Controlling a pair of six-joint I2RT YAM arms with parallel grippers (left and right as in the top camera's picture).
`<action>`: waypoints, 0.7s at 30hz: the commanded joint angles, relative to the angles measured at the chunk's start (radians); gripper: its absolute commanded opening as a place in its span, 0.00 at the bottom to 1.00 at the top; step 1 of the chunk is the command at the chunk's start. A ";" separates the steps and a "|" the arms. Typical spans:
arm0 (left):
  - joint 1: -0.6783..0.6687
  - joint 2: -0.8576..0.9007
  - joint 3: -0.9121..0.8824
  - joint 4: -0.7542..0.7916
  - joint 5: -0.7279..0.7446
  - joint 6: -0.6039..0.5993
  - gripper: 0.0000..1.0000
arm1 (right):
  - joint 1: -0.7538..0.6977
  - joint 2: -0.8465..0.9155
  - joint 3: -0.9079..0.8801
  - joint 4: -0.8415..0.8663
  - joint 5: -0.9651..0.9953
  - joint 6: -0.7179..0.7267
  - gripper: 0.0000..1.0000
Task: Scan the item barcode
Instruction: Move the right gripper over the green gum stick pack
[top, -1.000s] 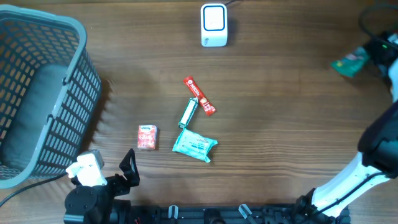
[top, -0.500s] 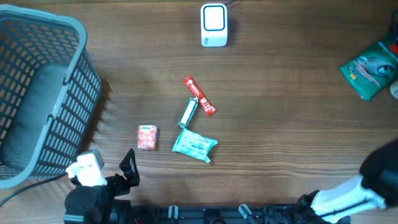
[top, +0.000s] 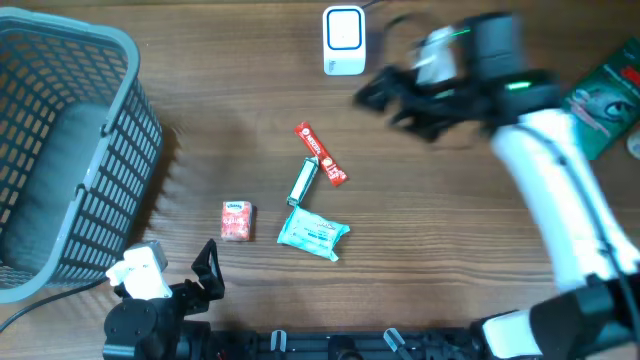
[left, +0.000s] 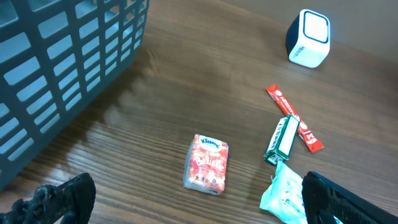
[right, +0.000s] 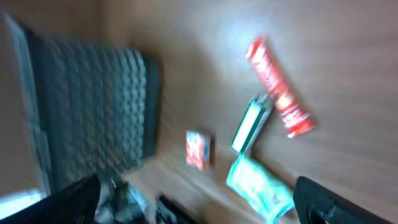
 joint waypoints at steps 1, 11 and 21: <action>-0.005 -0.003 -0.005 0.002 -0.014 0.014 1.00 | 0.212 0.104 -0.051 0.052 0.210 0.172 0.87; -0.005 -0.003 -0.005 0.002 -0.014 0.014 1.00 | 0.506 0.394 -0.051 0.295 0.533 0.310 0.05; -0.005 -0.003 -0.005 0.002 -0.014 0.014 1.00 | 0.499 0.488 -0.048 0.229 0.690 0.299 0.05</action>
